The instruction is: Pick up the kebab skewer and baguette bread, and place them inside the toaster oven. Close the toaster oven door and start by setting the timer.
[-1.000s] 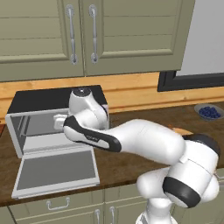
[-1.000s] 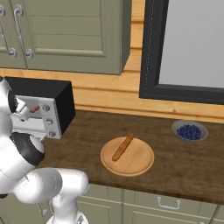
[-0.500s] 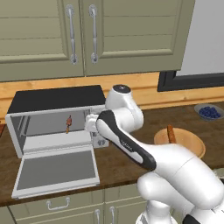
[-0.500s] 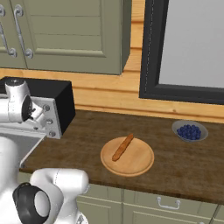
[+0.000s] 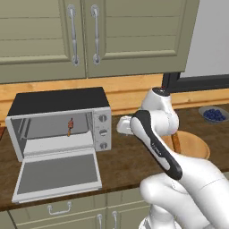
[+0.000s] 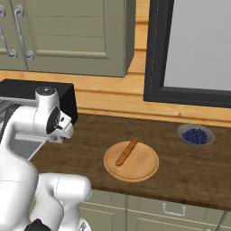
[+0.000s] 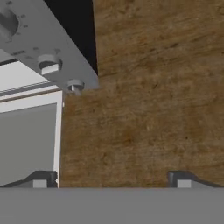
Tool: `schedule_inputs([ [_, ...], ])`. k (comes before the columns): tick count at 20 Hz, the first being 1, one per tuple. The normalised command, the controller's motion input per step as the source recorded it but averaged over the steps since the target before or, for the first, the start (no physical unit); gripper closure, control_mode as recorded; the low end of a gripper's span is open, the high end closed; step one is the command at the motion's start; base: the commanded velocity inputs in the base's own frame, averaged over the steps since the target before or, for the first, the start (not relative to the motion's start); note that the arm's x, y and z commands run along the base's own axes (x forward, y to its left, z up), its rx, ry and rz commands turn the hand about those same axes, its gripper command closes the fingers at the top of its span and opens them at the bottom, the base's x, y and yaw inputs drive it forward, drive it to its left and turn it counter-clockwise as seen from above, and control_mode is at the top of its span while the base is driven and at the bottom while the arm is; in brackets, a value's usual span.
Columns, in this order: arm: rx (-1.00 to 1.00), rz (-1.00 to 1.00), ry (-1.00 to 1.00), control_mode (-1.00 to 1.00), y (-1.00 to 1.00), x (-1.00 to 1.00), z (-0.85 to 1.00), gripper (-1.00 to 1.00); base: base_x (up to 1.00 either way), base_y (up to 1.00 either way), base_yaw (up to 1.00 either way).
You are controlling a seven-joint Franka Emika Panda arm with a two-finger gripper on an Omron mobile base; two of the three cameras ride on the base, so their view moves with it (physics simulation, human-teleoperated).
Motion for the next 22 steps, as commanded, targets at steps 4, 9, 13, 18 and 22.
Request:
schedule_inputs([
  [4, 0.0, 0.0, 0.0, -1.0, -1.0, -0.08, 0.0, -1.0, 0.0, 0.0, 0.0],
  [9, 0.0, 0.0, 0.0, -1.0, -1.0, -0.18, 0.0, -1.0, 0.0, 0.0, 0.0],
  [13, 0.0, 0.0, 0.0, -1.0, -0.98, -0.26, -0.13, -1.0, 0.0, 0.0, 0.0],
  [18, -0.04, 0.0, 0.0, -1.0, -0.75, -0.11, -0.23, -1.0, 0.0, 0.0, 0.0],
  [22, -0.15, 0.0, 0.0, -1.0, -0.39, 0.0, -0.27, -1.0, 0.0, 0.0, 0.0],
])
